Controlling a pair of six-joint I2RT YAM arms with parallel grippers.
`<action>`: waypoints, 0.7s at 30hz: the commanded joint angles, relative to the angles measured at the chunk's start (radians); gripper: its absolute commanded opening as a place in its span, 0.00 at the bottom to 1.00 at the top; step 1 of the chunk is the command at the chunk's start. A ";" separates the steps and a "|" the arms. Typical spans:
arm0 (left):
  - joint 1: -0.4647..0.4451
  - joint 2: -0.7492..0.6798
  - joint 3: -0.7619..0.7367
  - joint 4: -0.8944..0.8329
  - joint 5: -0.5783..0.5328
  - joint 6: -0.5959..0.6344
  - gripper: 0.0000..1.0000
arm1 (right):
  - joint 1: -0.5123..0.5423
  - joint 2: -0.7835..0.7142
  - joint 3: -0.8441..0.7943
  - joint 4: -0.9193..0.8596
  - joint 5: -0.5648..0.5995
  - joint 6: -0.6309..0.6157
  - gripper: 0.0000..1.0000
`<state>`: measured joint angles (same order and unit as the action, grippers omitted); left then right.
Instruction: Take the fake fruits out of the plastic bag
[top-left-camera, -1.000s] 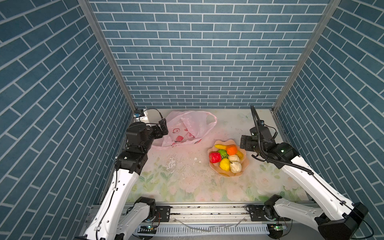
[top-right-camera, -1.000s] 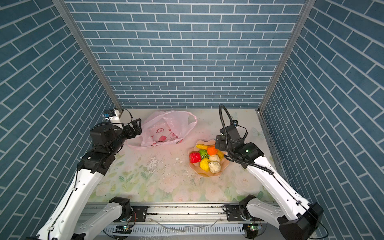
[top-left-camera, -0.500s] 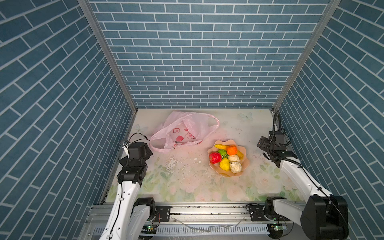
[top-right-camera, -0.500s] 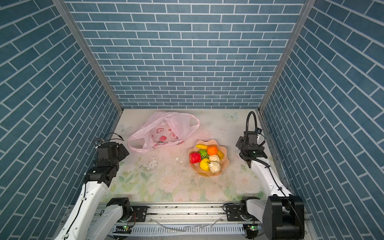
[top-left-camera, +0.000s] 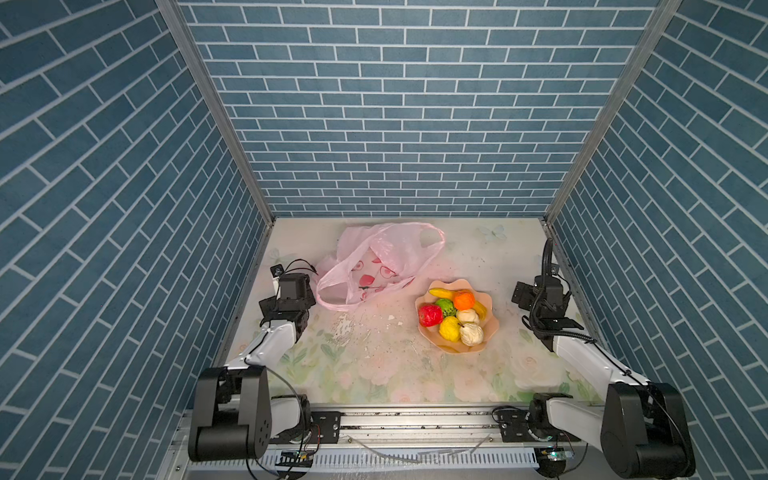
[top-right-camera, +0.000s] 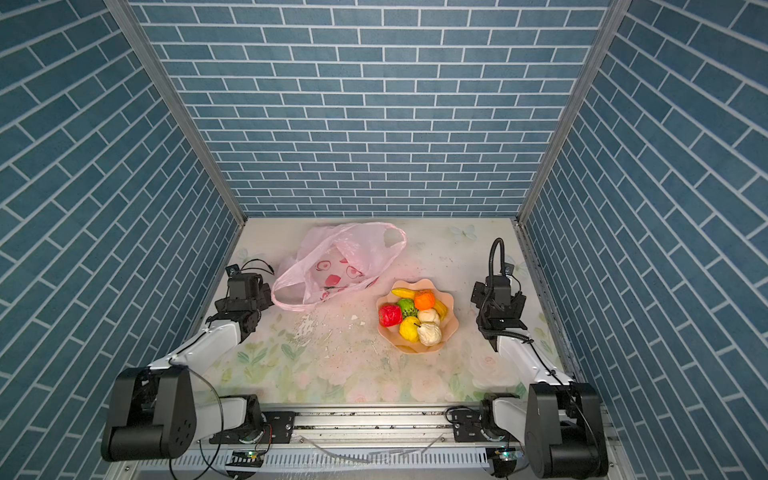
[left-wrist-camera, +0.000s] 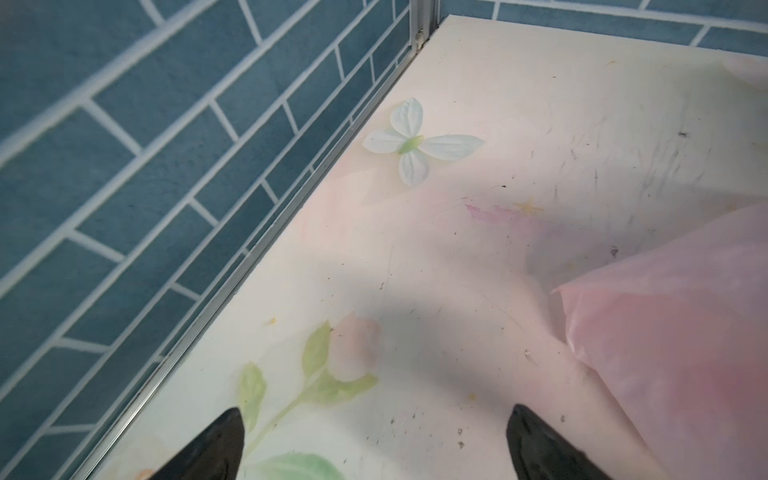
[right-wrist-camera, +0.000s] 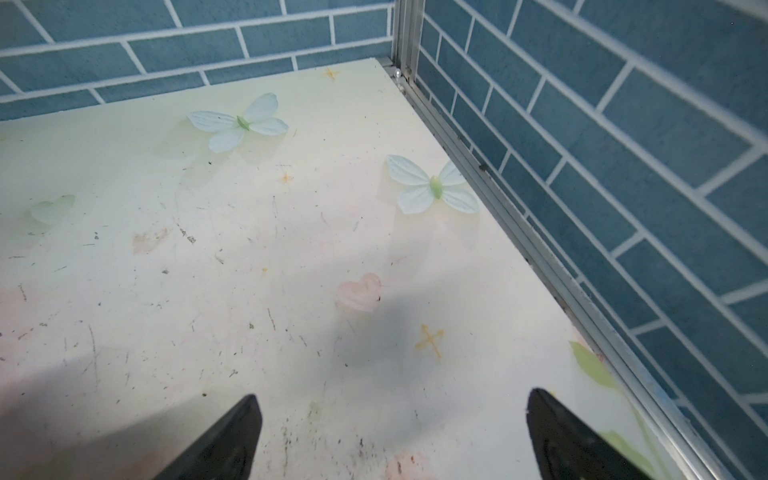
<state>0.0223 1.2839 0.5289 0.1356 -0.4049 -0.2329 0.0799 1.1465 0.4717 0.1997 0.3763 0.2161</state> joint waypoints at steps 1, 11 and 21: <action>0.007 0.033 -0.072 0.293 0.076 0.066 0.99 | -0.004 -0.003 -0.062 0.172 0.031 -0.090 0.99; -0.001 0.127 -0.241 0.785 0.207 0.178 0.99 | -0.005 0.201 -0.086 0.467 -0.057 -0.147 0.99; -0.001 0.241 -0.243 0.913 0.364 0.240 0.99 | -0.098 0.406 -0.132 0.801 -0.221 -0.145 0.99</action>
<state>0.0212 1.5185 0.2646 0.9943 -0.1055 -0.0277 0.0242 1.5047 0.3874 0.7803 0.2558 0.0795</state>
